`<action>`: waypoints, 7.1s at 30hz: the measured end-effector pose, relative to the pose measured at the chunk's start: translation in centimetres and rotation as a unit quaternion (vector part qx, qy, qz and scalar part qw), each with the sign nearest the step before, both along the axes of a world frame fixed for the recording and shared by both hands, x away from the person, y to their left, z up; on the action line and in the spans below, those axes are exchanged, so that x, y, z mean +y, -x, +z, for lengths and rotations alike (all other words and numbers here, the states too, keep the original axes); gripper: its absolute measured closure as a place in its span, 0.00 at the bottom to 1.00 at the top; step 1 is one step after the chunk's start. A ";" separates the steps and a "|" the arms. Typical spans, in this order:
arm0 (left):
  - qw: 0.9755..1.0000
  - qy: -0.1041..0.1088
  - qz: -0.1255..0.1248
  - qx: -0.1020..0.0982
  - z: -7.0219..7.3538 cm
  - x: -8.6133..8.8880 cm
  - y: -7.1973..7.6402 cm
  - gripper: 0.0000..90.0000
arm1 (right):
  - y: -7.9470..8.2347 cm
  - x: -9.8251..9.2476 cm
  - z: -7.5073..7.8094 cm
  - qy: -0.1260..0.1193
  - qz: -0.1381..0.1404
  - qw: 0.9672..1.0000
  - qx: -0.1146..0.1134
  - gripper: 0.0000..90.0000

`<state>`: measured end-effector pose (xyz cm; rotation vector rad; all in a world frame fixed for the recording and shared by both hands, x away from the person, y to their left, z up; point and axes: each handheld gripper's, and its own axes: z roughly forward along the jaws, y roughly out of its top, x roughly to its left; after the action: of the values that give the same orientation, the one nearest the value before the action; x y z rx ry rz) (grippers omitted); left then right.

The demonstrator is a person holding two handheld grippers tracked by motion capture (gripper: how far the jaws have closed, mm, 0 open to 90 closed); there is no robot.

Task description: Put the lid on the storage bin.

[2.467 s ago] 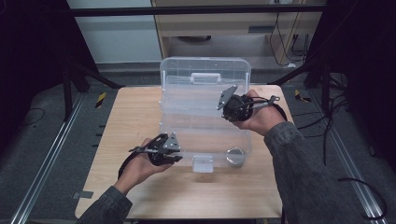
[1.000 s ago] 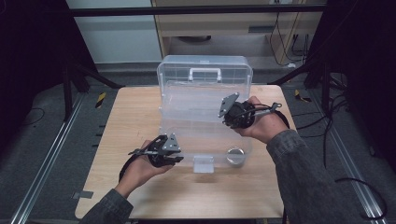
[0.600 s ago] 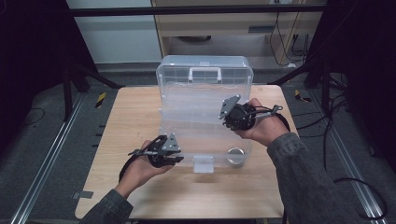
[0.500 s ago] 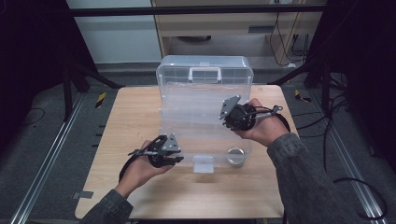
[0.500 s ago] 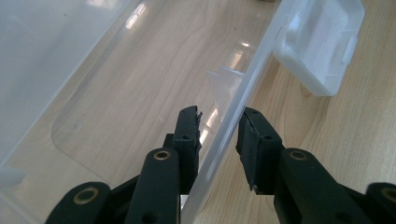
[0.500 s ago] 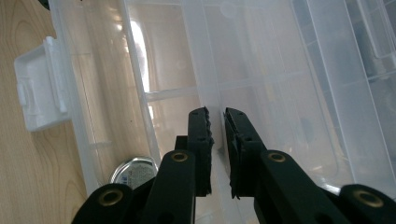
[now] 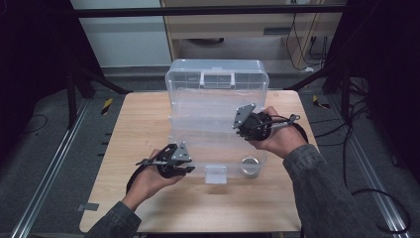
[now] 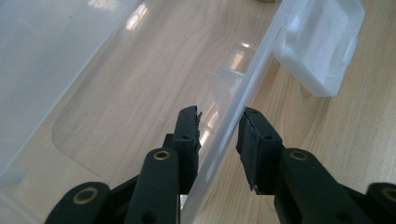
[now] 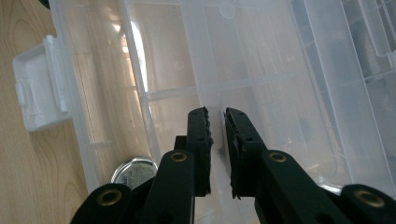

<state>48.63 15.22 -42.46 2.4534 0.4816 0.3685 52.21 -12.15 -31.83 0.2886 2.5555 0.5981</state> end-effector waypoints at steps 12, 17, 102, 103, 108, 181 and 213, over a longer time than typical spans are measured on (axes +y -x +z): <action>1.000 -0.005 -0.014 -0.011 0.1 0.1 -0.2 0.76 | 0.5 -0.1 -0.3 -0.002 0.002 1.000 -0.001 0.90; 1.000 -0.001 -0.009 -0.009 0.0 0.1 0.0 0.75 | 0.7 -0.1 -0.4 -0.001 0.003 1.000 -0.003 0.90; 0.972 0.196 0.119 -0.059 11.2 8.2 -0.8 1.00 | 1.4 -0.3 -1.0 -0.007 0.007 1.000 0.001 0.88; 0.971 0.197 0.119 -0.059 11.2 8.2 -0.9 1.00 | 1.4 -0.3 -1.0 -0.007 0.007 1.000 0.001 0.88; 0.971 0.197 0.123 -0.061 11.2 8.2 -1.1 1.00 | 1.4 -0.3 -1.1 -0.005 0.009 1.000 0.002 0.88; 0.955 0.246 0.161 -0.046 10.6 7.2 -4.2 1.00 | 2.9 -0.4 -2.0 0.009 0.023 1.000 0.001 0.88; 0.960 0.236 0.147 -0.040 10.3 7.2 -3.5 1.00 | 5.8 -3.0 -0.6 -0.054 -0.048 0.997 -0.020 0.43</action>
<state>52.11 22.47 -32.17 1.9009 0.8017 0.4158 46.42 -15.14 -32.46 0.4300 2.4597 0.7001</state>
